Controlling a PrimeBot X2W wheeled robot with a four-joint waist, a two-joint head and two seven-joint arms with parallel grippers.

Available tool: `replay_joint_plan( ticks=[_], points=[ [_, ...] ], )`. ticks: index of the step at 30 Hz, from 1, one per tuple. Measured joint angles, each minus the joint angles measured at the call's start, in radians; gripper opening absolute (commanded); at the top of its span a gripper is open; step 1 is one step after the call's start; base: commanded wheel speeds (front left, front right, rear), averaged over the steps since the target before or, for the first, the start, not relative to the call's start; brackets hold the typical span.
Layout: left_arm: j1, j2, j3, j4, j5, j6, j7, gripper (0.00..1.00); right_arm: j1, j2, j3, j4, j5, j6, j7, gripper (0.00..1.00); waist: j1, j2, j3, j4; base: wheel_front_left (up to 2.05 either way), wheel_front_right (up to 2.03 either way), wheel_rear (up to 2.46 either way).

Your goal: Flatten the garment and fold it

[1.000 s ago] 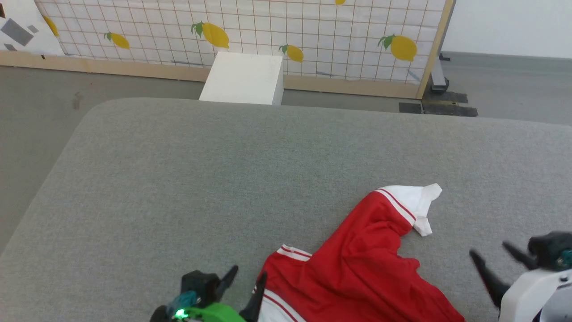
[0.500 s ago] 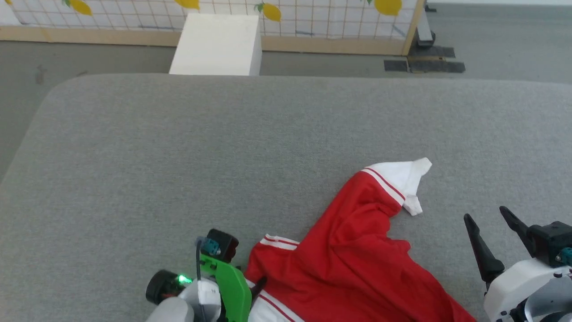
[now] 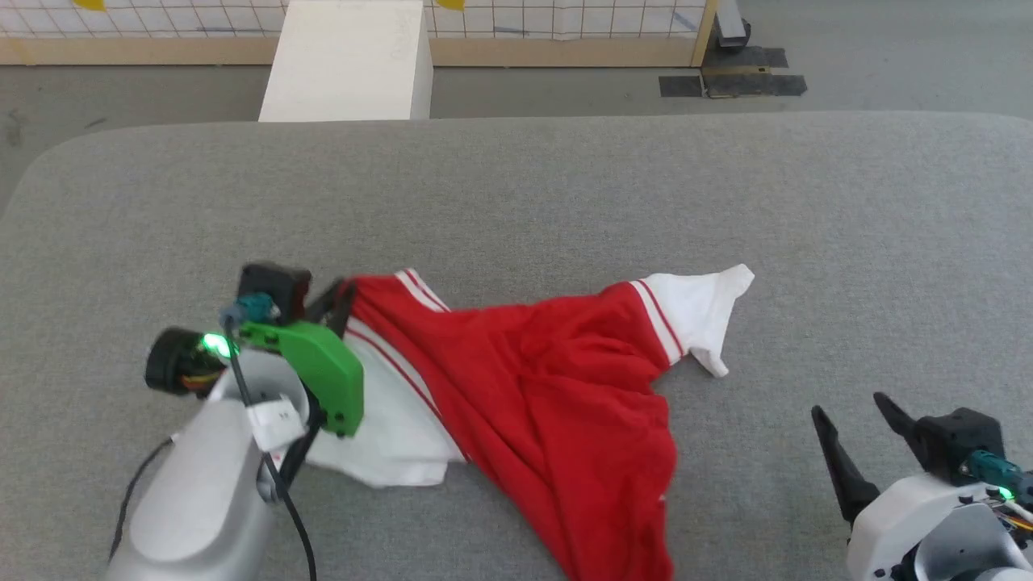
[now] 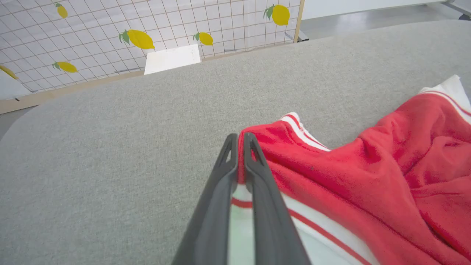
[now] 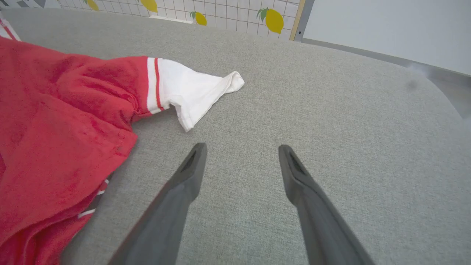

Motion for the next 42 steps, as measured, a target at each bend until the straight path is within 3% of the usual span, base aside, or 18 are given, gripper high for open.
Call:
replay_joint_plan(
  ticks=[2, 3, 4, 9, 15, 25, 30, 38, 39, 40, 42],
  points=[
    [-0.033, -0.004, 0.015, 0.031, -0.001, 0.011, -0.029, 0.00, 0.000, 0.002, 0.006, 0.013, -0.005, 0.000, 0.010, 1.00, 0.0000, 0.0000, 0.005, -0.002, 0.00, 0.00, 0.00],
    [-0.047, -0.005, 0.018, 0.066, -0.002, 0.012, -0.035, 0.64, -0.001, 0.005, 0.009, 0.018, -0.005, 0.000, 0.016, 1.00, 0.0000, 0.0000, 0.009, -0.003, 0.00, 0.00, 0.00],
    [-0.057, -0.005, 0.019, 0.105, -0.001, 0.013, -0.040, 1.00, -0.002, 0.007, 0.016, 0.026, -0.007, 0.000, 0.022, 1.00, 0.0000, 0.0000, 0.013, -0.004, 0.00, 0.00, 0.00],
    [-0.083, -0.019, 0.034, 0.226, 0.024, 0.069, -0.196, 1.00, -0.018, 0.007, 0.057, 0.052, -0.009, 0.000, 0.033, 1.00, 0.0000, 0.0000, 0.028, -0.008, 0.00, 0.00, 0.00],
    [-0.078, -0.070, 0.035, 0.205, 0.027, 0.073, -0.406, 1.00, -0.072, -0.041, 0.106, 0.063, -0.016, 0.000, 0.043, 1.00, 0.0000, 0.0000, 0.017, 0.019, 0.00, 0.00, 0.00],
    [0.193, -0.097, 0.051, -0.184, 0.109, 0.056, -0.428, 1.00, -0.250, -0.152, 0.284, 0.213, 0.003, 0.000, 0.204, 1.00, 0.0000, 0.0000, -0.025, 0.121, 0.00, 0.00, 0.00],
    [0.327, -0.137, 0.037, -0.286, 0.144, 0.069, -0.428, 1.00, -0.349, -0.184, 0.347, 0.329, 0.043, 0.000, 0.263, 1.00, 0.0000, 0.0000, -0.028, 0.176, 0.00, 0.00, 0.00],
    [0.371, -0.194, 0.053, -0.323, 0.178, 0.070, -0.428, 1.00, -0.459, -0.196, 0.401, 0.511, 0.066, 0.000, 0.302, 1.00, 0.0000, 0.0000, -0.002, 0.242, 0.00, 0.00, 0.00],
    [0.371, -0.196, 0.058, -0.323, 0.179, 0.068, -0.428, 1.00, -0.465, -0.197, 0.407, 0.530, 0.073, 0.000, 0.306, 0.40, 0.0000, 0.0000, 0.002, 0.246, 0.00, 0.00, 0.00],
    [0.371, -0.197, 0.061, -0.323, 0.183, 0.067, -0.428, 1.00, -0.471, -0.198, 0.415, 0.540, 0.078, 0.000, 0.306, 0.00, 0.0000, 0.0000, 0.006, 0.250, 0.00, 0.00, 0.00],
    [0.371, -0.200, 0.070, -0.322, 0.184, 0.060, -0.428, 1.00, -0.485, -0.198, 0.423, 0.557, 0.095, 0.000, 0.302, 0.00, 0.0000, 0.0000, 0.011, 0.255, 0.00, 0.00, 0.00]
  ],
)
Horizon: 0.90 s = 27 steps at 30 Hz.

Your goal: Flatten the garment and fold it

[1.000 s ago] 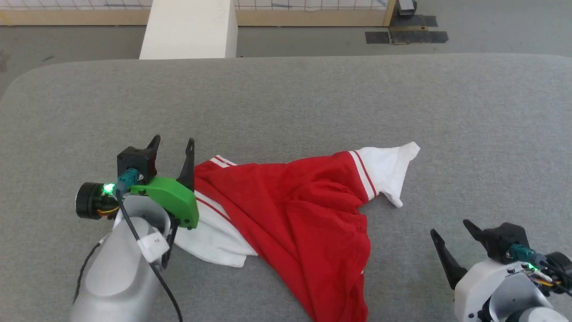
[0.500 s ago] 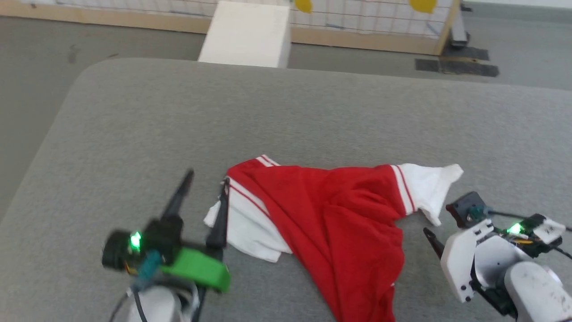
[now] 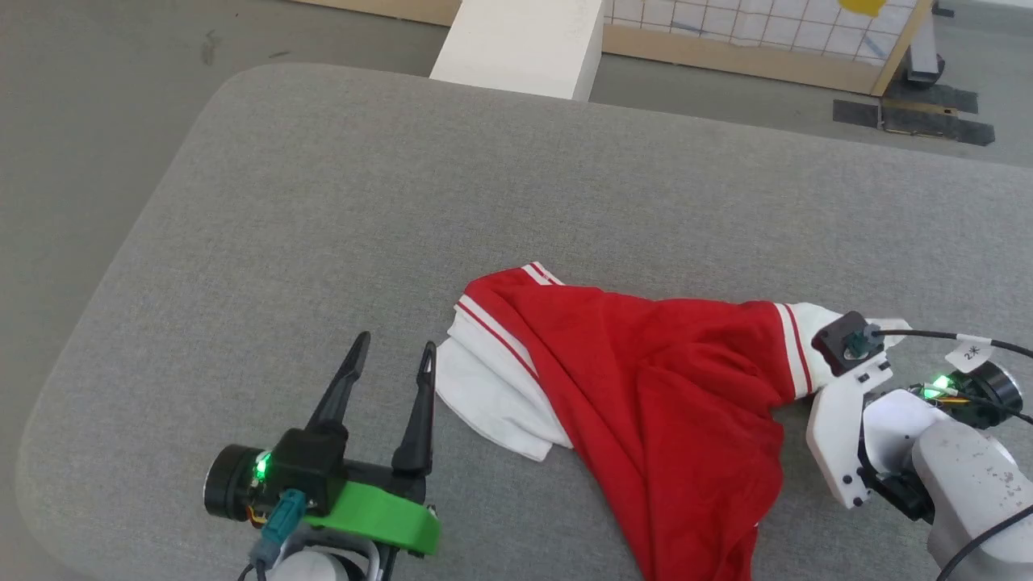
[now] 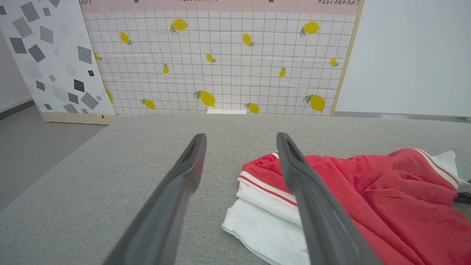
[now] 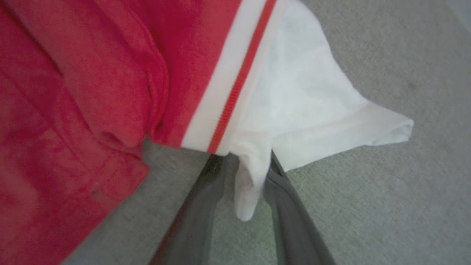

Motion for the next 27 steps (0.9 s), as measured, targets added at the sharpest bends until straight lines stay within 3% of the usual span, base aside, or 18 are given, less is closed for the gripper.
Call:
replay_joint_plan(
  ticks=[9, 18, 22, 26, 27],
  points=[
    [0.011, -0.020, 0.046, 0.040, -0.002, -0.030, 0.000, 1.00, 0.056, -0.036, -0.051, 0.018, 0.038, 0.000, -0.089, 0.00, 0.0000, 0.0000, -0.035, -0.032, 0.00, 0.00, 0.00],
    [0.068, -0.031, 0.085, 0.078, -0.019, -0.063, 0.000, 1.00, 0.324, -0.117, -0.297, -0.215, 0.008, 0.000, -0.055, 0.00, 0.0000, 0.0000, -0.084, -0.119, 0.00, 0.00, 0.00],
    [0.071, -0.038, 0.090, 0.114, -0.043, -0.077, 0.000, 1.00, 0.471, -0.081, -0.387, -0.332, -0.014, 0.000, -0.018, 0.00, 0.0000, 0.0000, -0.098, -0.156, 0.00, 0.00, 0.00],
    [0.070, -0.045, 0.091, 0.164, -0.054, -0.081, 0.000, 1.00, 0.561, -0.004, -0.395, -0.401, -0.029, 0.000, -0.007, 0.00, 0.0000, 0.0000, -0.099, -0.184, 0.00, 0.00, 0.00],
    [0.069, -0.046, 0.091, 0.181, -0.057, -0.081, 0.002, 1.00, 0.568, 0.011, -0.387, -0.409, -0.029, 0.000, -0.014, 0.42, 0.0000, 0.0000, -0.098, -0.189, 0.00, 0.00, 0.00]
  ],
)
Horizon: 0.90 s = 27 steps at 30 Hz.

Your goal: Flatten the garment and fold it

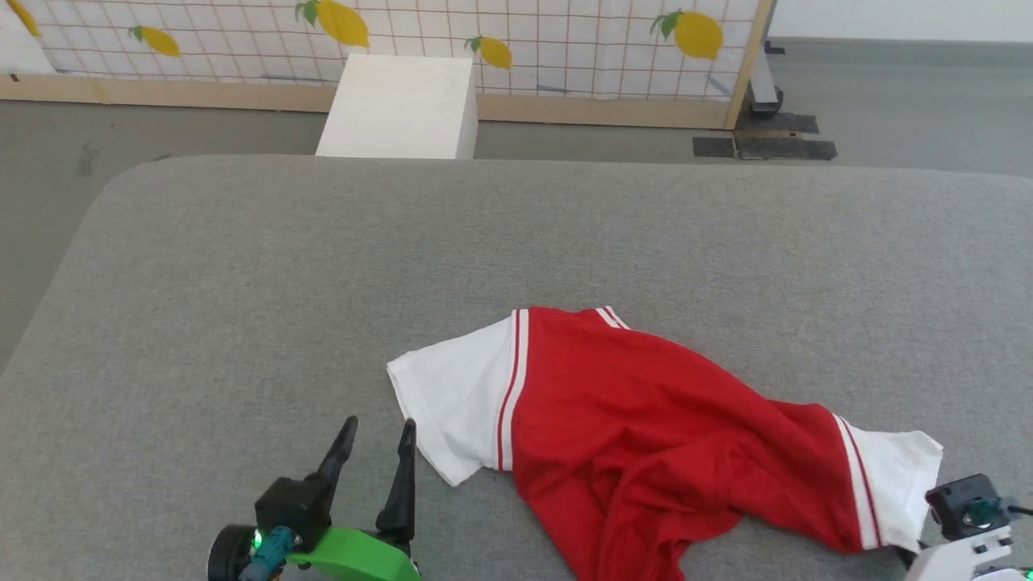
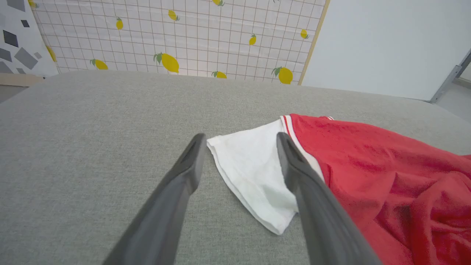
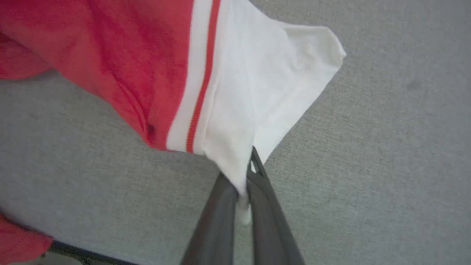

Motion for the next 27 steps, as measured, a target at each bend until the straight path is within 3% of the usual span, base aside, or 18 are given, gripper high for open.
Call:
replay_joint_plan(
  ticks=[1, 8, 15, 21, 27],
  points=[
    [-0.001, -0.001, 0.000, 0.012, -0.004, 0.000, 0.003, 1.00, 0.002, 0.013, 0.001, -0.005, 0.001, 0.000, -0.010, 1.00, 0.0000, 0.0000, 0.001, -0.004, 0.00, 0.00, 0.00],
    [-0.039, 0.011, 0.013, 0.068, -0.026, 0.001, 0.098, 1.00, -0.018, 0.047, -0.024, -0.122, 0.096, 0.000, -0.087, 1.00, 0.0000, 0.0000, 0.010, -0.028, 0.00, 0.00, 0.00],
    [-0.175, 0.089, 0.008, 0.112, -0.009, 0.001, 0.278, 1.00, -0.057, 0.108, -0.165, -0.274, 0.222, 0.000, -0.150, 1.00, 0.0000, 0.0000, 0.044, -0.047, 0.00, 0.00, 0.00],
    [-0.306, 0.143, -0.026, 0.204, -0.011, -0.036, 0.474, 1.00, -0.057, 0.156, -0.201, -0.330, 0.221, 0.000, -0.163, 1.00, 0.0000, 0.0000, 0.092, -0.068, 0.00, 0.00, 0.00],
    [-0.403, 0.193, -0.052, 0.276, -0.014, -0.055, 0.569, 1.00, -0.057, 0.191, -0.216, -0.335, 0.201, 0.000, -0.170, 1.00, 0.0000, 0.0000, 0.139, -0.096, 0.00, 0.00, 0.00]
  ],
)
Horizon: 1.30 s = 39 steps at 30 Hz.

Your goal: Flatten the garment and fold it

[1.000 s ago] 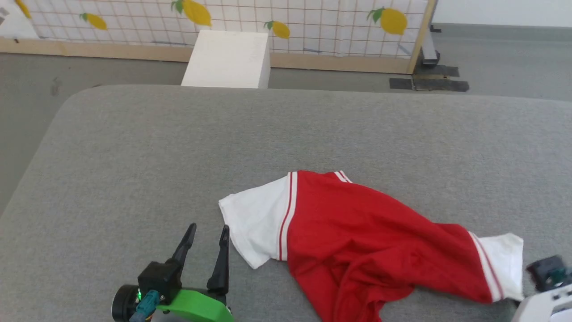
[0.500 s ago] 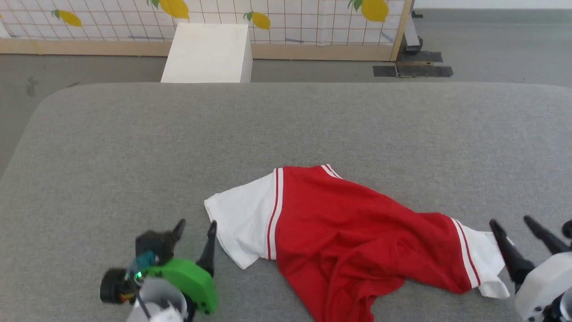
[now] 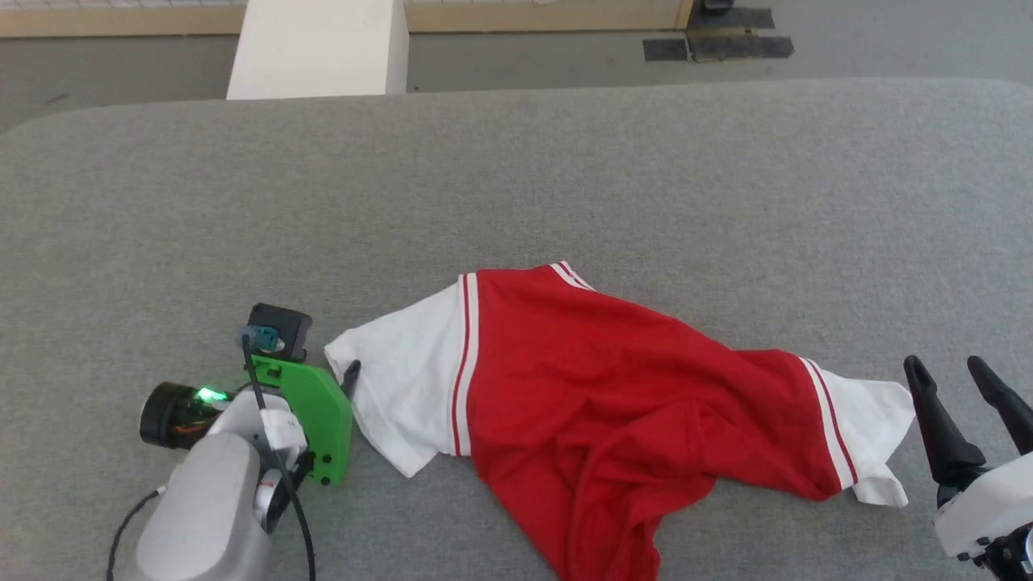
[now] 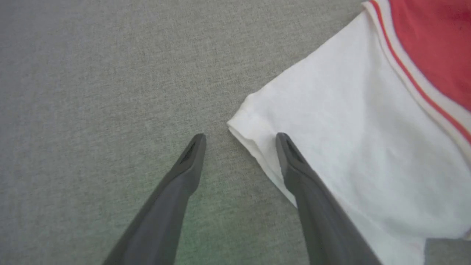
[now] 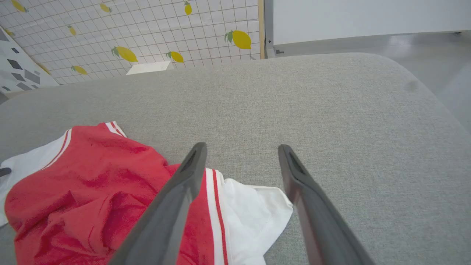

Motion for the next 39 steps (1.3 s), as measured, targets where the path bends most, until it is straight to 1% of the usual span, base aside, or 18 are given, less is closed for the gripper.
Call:
replay_joint_plan(
  ticks=[3, 7, 8, 9, 10, 12, 14, 18, 20, 23, 25, 28, 30, 36, 39],
  points=[
    [-0.037, 0.025, -0.023, 0.029, -0.001, -0.007, 0.011, 1.00, 0.000, 0.013, -0.003, 0.002, -0.007, 0.000, -0.006, 1.00, 0.0000, 0.0000, 0.027, -0.016, 0.00, 0.00, 0.00],
    [-0.075, 0.050, -0.063, 0.053, 0.005, -0.014, 0.015, 1.00, 0.000, 0.016, -0.008, 0.007, -0.016, 0.000, -0.006, 1.00, 0.0000, 0.0000, 0.052, -0.026, 0.00, 0.00, 0.00],
    [-0.083, 0.054, -0.084, 0.058, -0.001, -0.014, 0.034, 1.00, 0.000, 0.015, -0.008, 0.008, -0.016, 0.000, -0.006, 1.00, 0.0000, 0.0000, 0.058, -0.027, 0.00, 0.00, 0.00],
    [-0.093, 0.058, -0.106, 0.062, -0.015, -0.014, 0.069, 0.44, 0.000, 0.015, -0.008, 0.011, -0.017, 0.000, -0.006, 1.00, 0.0000, 0.0000, 0.063, -0.028, 0.00, 0.00, 0.00],
    [-0.105, 0.066, -0.133, 0.058, -0.037, -0.014, 0.104, 0.00, 0.000, 0.015, -0.009, 0.014, -0.022, 0.000, -0.006, 1.00, 0.0000, 0.0000, 0.067, -0.029, 0.00, 0.00, 0.00],
    [-0.133, 0.099, -0.199, 0.036, -0.096, -0.014, 0.177, 0.00, 0.000, 0.008, -0.011, 0.021, -0.042, 0.000, -0.006, 1.00, 0.0000, 0.0000, 0.073, -0.029, 0.00, 0.00, 0.00],
    [-0.136, 0.114, -0.227, 0.012, -0.137, -0.015, 0.192, 0.00, -0.002, 0.004, -0.014, 0.028, -0.050, 0.000, -0.006, 1.00, 0.0000, 0.0000, 0.075, -0.026, 0.00, 0.00, 0.00],
    [-0.123, 0.123, -0.221, -0.005, -0.142, -0.011, 0.095, 0.00, -0.002, -0.021, 0.002, 0.051, -0.070, 0.000, 0.024, 1.00, 0.0000, 0.0000, 0.068, -0.014, 0.00, 0.00, 0.00],
    [-0.107, 0.123, -0.210, -0.014, -0.141, 0.010, 0.043, 0.00, -0.002, -0.049, 0.013, 0.066, -0.088, 0.000, 0.058, 1.00, 0.0000, 0.0000, 0.059, -0.008, 0.00, 0.00, 0.00],
    [-0.069, 0.131, -0.188, -0.063, -0.141, 0.043, -0.015, 0.00, -0.003, -0.107, 0.017, 0.095, -0.110, 0.000, 0.149, 1.00, 0.0000, 0.0000, 0.044, 0.005, 0.00, 0.00, 0.00],
    [-0.045, 0.137, -0.178, -0.113, -0.141, 0.057, -0.033, 0.00, -0.013, -0.123, 0.016, 0.122, -0.106, 0.000, 0.221, 1.00, 0.0000, 0.0000, 0.036, 0.016, 0.00, 0.00, 0.00],
    [-0.010, 0.146, -0.174, -0.202, -0.141, 0.076, -0.033, 0.00, -0.057, -0.156, 0.032, 0.174, -0.097, 0.000, 0.320, 1.00, 0.0000, 0.0000, 0.026, 0.037, 0.00, 0.00, 0.00],
    [0.014, 0.148, -0.177, -0.267, -0.141, 0.085, -0.026, 0.00, -0.102, -0.188, 0.055, 0.217, -0.100, 0.000, 0.359, 1.00, 0.0000, 0.0000, 0.021, 0.054, 0.00, 0.00, 0.00],
    [0.051, 0.149, -0.202, -0.408, -0.141, 0.102, 0.012, 0.00, -0.194, -0.230, 0.125, 0.363, -0.113, 0.000, 0.391, 1.00, 0.0000, 0.0000, 0.017, 0.098, 0.00, 0.00, 0.00],
    [0.063, 0.148, -0.213, -0.453, -0.141, 0.111, 0.022, 0.00, -0.219, -0.234, 0.154, 0.430, -0.120, 0.000, 0.381, 1.00, 0.0000, 0.0000, 0.019, 0.114, 0.00, 0.00, 0.00]
  ],
)
